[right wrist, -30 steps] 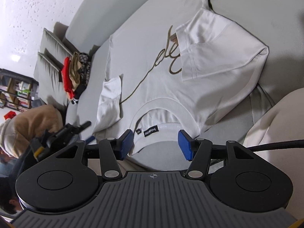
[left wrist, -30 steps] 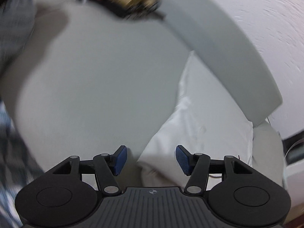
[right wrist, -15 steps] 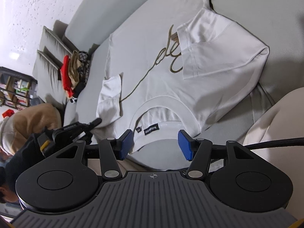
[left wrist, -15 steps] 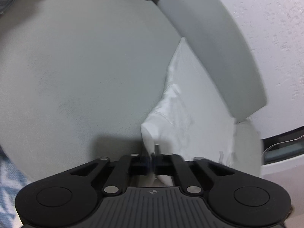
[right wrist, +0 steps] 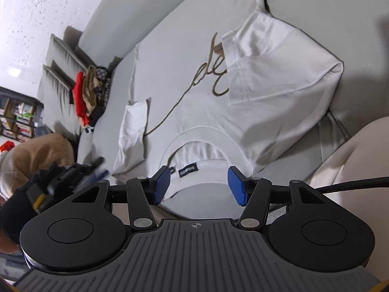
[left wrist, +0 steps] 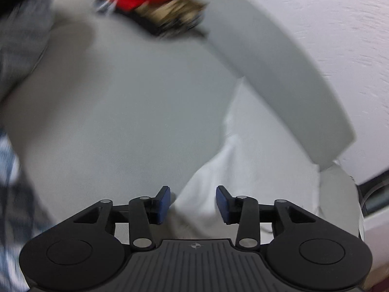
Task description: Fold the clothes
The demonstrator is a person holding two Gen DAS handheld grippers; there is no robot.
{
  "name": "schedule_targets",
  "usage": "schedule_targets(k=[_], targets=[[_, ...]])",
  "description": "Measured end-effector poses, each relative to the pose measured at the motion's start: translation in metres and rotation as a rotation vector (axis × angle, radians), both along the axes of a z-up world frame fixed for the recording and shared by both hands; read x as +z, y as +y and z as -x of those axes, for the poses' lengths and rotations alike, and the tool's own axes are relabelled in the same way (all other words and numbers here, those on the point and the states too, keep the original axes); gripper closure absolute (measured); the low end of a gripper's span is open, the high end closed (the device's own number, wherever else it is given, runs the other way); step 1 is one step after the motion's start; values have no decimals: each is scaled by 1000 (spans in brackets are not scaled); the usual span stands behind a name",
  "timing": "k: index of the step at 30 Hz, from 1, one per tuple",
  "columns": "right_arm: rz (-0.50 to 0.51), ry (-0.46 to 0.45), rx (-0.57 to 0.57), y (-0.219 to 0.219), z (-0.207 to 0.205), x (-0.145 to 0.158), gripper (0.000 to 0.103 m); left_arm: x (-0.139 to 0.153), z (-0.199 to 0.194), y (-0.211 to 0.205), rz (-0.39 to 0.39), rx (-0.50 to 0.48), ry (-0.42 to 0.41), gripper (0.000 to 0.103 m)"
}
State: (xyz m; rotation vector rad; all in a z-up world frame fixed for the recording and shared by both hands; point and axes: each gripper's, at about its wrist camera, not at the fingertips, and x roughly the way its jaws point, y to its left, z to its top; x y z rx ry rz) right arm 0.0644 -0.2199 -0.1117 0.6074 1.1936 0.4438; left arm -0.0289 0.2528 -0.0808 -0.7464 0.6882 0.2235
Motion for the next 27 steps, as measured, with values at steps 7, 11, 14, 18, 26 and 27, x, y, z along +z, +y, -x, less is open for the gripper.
schedule_targets(k=[7, 11, 14, 18, 26, 27], targets=[[22, -12, 26, 6, -1, 3, 45, -30, -79, -9, -19, -127, 61, 97], [17, 3, 3, -1, 0, 0, 45, -50, -98, -2, -27, -74, 108, 100], [5, 11, -18, -5, -1, -4, 45, -38, -99, -2, -18, -43, 83, 99], [0, -10, -34, -3, -5, -5, 45, -17, -91, -27, -57, -170, 0, 99], [17, -46, -41, -5, 1, 6, 46, -64, -159, -26, -84, -154, 155, 98], [14, -53, -54, -9, 2, 6, 46, -60, -157, -30, -92, -171, 160, 99]])
